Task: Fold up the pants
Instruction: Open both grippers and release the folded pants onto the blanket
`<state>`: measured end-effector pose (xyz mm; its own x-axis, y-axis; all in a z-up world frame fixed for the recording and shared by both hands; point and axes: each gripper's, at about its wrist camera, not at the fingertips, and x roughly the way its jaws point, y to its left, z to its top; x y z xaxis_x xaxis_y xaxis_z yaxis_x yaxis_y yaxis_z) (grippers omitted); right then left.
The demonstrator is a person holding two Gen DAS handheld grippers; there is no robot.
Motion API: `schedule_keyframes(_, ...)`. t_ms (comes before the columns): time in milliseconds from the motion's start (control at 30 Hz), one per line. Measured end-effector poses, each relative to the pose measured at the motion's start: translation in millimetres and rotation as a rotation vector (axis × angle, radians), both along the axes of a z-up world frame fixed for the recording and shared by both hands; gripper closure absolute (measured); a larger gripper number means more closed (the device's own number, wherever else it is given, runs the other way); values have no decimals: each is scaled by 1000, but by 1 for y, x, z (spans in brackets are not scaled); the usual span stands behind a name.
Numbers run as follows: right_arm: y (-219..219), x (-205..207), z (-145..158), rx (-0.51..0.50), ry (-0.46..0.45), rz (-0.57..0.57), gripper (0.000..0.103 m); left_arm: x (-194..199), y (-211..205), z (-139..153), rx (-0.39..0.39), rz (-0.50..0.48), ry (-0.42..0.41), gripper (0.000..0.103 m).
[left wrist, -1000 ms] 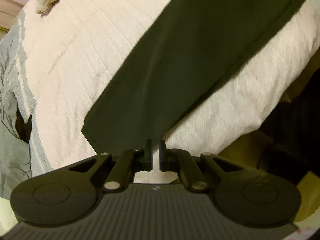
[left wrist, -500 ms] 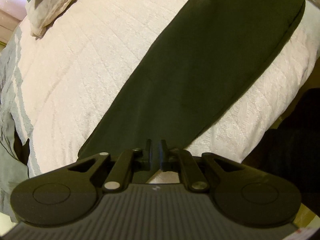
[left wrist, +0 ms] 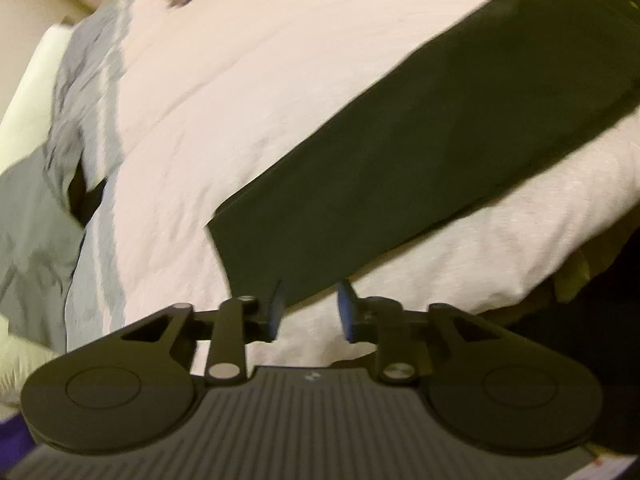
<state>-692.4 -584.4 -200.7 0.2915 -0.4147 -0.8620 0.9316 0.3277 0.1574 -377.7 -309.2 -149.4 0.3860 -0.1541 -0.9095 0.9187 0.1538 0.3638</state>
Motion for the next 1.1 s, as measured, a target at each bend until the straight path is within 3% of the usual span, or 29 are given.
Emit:
schedule_keyframes(133,30,67,4,-1,-17,161,56,46,11,-5,-40,60,30,66)
schedule_keyframes(200,51,108,2,0,-5,242,56,74,13,-10,-66,54,55,51)
schedule_keyframes(267,73,145,0,2,4,279,56,100,14,-16,-95,30,79,45)
schedule_keyframes(367,109,190,-10,18,31,270,56,148,8,-36,-142,13,154,45)
schedule_keyframes(533,162,257,-23,22,89,276,56,212,-13,-75,-220,-18,358,45)
schedule_keyframes(633,180,285,-32,34,107,261,55,235,-24,-99,-207,-25,469,54)
schedule_keyframes(667,186,292,-33,39,114,257,55,239,-26,-103,-191,-47,494,67)
schedule_keyframes(767,201,310,-29,31,130,249,55,245,-25,-99,-171,-124,495,89)
schedule_keyframes(967,206,334,-25,24,140,233,55,263,-23,-71,-299,-198,478,92)
schedule_keyframes(1100,199,341,-27,29,139,215,55,267,-28,-99,-208,-194,528,92)
